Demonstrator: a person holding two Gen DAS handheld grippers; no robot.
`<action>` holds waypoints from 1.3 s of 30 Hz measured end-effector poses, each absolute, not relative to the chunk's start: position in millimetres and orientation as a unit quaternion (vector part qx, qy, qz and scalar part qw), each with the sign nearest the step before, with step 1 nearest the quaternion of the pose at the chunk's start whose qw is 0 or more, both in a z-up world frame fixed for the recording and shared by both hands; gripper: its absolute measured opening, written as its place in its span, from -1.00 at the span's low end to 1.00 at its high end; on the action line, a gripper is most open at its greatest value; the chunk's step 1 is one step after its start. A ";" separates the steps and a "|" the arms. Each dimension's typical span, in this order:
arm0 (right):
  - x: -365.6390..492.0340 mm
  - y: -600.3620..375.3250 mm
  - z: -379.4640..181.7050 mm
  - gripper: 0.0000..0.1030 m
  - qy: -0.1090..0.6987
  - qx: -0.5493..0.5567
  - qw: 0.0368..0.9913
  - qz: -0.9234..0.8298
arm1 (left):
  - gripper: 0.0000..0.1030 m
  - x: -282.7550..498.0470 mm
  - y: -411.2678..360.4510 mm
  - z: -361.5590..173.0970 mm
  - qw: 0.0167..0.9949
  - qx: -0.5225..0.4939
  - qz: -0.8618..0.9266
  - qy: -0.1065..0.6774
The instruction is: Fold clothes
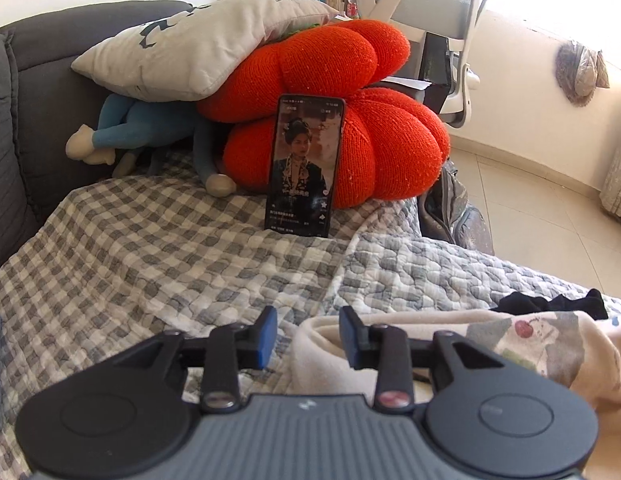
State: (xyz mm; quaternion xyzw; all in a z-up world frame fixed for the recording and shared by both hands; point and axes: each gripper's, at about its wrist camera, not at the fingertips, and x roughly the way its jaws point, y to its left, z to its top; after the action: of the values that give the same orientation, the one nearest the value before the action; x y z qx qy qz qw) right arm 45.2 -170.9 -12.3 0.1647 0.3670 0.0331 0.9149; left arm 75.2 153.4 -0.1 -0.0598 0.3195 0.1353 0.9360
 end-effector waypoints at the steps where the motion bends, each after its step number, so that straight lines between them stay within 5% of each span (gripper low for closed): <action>1: 43.3 -168.0 -10.2 -0.02 0.368 0.161 0.915 0.037 | -0.30 73.3 153.3 1.3 0.935 -0.062 0.129 0.324; 10: 25.6 -129.9 -7.1 0.00 0.419 0.151 0.883 0.147 | -0.23 70.6 135.9 3.9 0.912 -0.078 0.056 0.398; 17: 4.8 -87.0 -9.0 0.28 0.428 0.112 0.874 0.201 | 0.11 43.4 131.2 -2.5 0.909 -0.089 0.026 0.407; 30: -24.8 -1.4 -38.1 0.26 0.389 -0.082 0.887 0.236 | 0.11 21.9 126.7 -4.4 0.916 -0.069 -0.043 0.392; 32: -24.9 -3.2 -40.7 0.07 0.380 -0.094 0.892 0.224 | 0.11 19.7 125.9 -6.7 0.915 -0.071 -0.052 0.395; 34: -23.9 -7.7 -41.9 -0.36 0.373 -0.100 0.897 0.215 | 0.11 18.1 125.5 -8.7 0.913 -0.074 -0.061 0.397; 39: -16.1 -32.1 -35.0 -0.72 0.379 -0.054 0.903 0.197 | 0.11 17.8 121.7 -11.2 0.911 -0.069 -0.070 0.399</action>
State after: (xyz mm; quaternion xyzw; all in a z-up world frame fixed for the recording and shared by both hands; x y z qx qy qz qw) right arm -16.1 -32.1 -35.0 -0.0537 0.3793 0.1968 0.9025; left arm 17.8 121.7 -11.2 -0.0693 0.3994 -0.0697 0.9115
